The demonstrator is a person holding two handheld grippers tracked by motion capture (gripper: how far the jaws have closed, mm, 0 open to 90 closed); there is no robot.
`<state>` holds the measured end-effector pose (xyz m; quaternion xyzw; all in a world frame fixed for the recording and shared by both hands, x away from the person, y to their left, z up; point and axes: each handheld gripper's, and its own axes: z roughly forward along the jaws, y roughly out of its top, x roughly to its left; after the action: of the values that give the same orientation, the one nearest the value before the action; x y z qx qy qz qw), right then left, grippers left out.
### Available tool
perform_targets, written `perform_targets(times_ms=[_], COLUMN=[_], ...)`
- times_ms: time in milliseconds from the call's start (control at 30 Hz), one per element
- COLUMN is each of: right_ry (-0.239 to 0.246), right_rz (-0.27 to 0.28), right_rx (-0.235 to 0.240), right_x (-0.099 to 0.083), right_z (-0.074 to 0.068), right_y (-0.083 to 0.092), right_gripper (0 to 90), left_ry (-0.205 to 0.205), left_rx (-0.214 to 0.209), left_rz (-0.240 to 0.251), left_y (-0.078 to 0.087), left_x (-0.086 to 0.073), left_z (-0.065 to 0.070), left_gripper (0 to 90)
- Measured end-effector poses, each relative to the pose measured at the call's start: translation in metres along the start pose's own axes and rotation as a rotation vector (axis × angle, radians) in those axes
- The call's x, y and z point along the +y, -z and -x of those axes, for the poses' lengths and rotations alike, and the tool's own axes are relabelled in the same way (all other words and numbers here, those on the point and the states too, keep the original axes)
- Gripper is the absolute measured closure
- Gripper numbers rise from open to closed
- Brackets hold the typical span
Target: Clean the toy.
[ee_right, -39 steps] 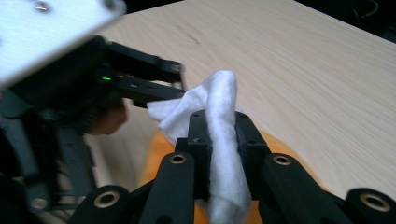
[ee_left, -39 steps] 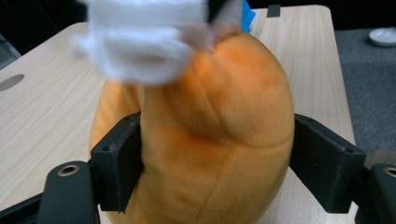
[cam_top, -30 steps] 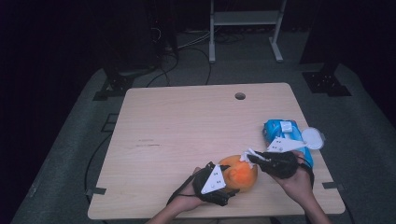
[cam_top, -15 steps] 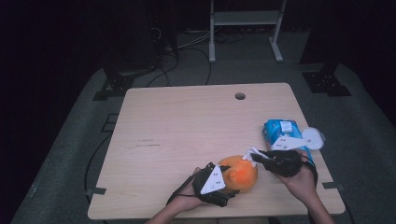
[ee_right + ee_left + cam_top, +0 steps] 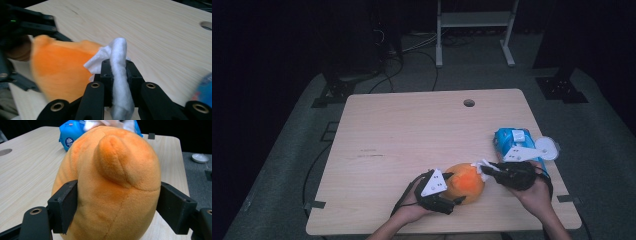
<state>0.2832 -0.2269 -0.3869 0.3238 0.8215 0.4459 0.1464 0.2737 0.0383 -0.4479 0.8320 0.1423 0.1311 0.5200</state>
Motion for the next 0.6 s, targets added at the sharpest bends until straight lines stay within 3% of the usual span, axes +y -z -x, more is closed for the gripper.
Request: perform_targets(times_ms=[133, 233, 300, 400, 500, 600], right_ry=[0.059, 0.105, 0.149, 0.123, 0.079, 0.052], right_rz=[0.019, 0.037, 0.029, 0.040, 0.045, 0.047], right_rx=[0.075, 0.158, 0.136, 0.121, 0.081, 0.074], right_x=[0.011, 0.018, 0.019, 0.017, 0.011, 0.008], right_z=[-0.027, -0.047, -0.056, -0.046, -0.028, -0.022], right_y=[-0.006, -0.010, -0.013, -0.013, -0.009, -0.006], right_gripper=[78.9, 78.9, 78.8, 78.7, 78.7, 78.9], left_ry=[-0.013, -0.009, 0.005, 0.047, 0.068, 0.087], left_rx=[0.007, 0.015, 0.018, 0.024, 0.022, 0.018], left_rz=[-0.011, -0.013, -0.013, 0.001, 0.010, 0.009], left_y=[-0.002, -0.003, -0.002, -0.001, 0.000, -0.001], left_x=[0.002, 0.002, 0.002, 0.002, 0.002, 0.003], left_z=[0.003, 0.003, 0.002, -0.001, -0.005, -0.007], left_gripper=[21.9, 22.0, 22.2, 23.1, 23.9, 25.4])
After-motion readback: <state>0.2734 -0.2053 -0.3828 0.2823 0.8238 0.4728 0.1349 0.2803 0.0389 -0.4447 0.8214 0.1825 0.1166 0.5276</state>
